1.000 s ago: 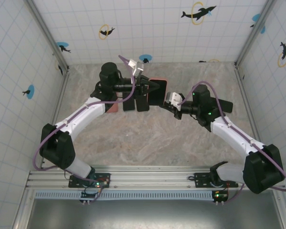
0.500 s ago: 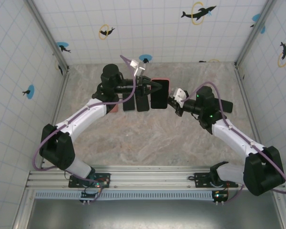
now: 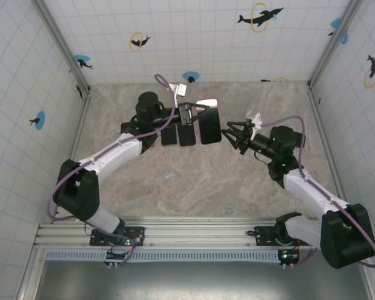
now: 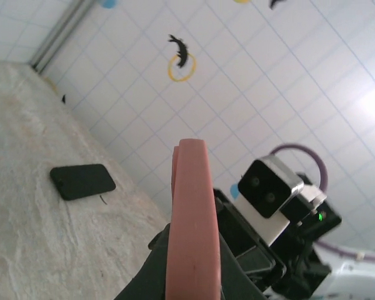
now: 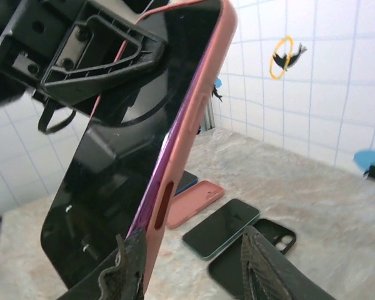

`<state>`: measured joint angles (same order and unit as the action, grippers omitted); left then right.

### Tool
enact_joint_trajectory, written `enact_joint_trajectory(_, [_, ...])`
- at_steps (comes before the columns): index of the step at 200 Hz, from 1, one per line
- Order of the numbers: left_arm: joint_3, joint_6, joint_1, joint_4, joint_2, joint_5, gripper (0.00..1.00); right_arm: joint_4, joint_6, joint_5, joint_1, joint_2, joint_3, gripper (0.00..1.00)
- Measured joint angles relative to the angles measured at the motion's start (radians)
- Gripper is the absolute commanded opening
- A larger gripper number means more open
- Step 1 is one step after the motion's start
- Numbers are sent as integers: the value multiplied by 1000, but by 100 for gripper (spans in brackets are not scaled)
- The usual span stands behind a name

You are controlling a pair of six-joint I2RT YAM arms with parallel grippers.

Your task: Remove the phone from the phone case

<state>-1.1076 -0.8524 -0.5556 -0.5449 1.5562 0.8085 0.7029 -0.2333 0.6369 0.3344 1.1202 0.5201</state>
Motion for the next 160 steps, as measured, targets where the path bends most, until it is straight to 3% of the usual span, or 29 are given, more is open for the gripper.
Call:
enact_joint_trajectory(57, [76, -292, -8, -109, -1, -198, 0, 232, -444, -93, 20, 0, -101, 48])
enact_joint_trajectory(90, [80, -379, -27, -163, -1, -238, 0, 261, -535, -117, 31, 0, -101, 47])
enact_joint_trajectory(160, [81, -429, -29, -205, 2, -253, 0, 361, -686, -147, -9, 0, -134, 45])
